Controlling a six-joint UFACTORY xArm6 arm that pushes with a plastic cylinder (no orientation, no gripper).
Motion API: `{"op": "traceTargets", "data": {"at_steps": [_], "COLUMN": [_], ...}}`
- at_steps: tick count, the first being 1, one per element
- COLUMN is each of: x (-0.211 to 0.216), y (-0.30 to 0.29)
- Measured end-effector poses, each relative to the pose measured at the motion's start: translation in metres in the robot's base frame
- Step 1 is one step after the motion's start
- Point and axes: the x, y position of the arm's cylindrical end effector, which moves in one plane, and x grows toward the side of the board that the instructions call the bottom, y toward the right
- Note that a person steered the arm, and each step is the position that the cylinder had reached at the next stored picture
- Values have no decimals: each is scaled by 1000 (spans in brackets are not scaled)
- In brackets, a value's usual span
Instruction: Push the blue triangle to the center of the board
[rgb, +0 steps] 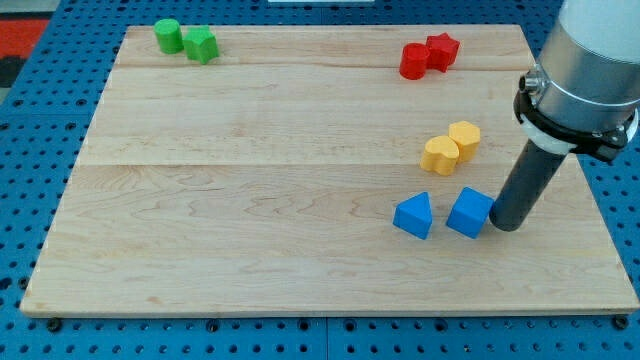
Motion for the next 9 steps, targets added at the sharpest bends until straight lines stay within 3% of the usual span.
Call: {"op": "traceTargets", "data": {"at_steps": [1,2,5,6,8,9], "x": [1,1,21,3,11,-10], "y": [-70,-203,-224,-271,-374,-323]}}
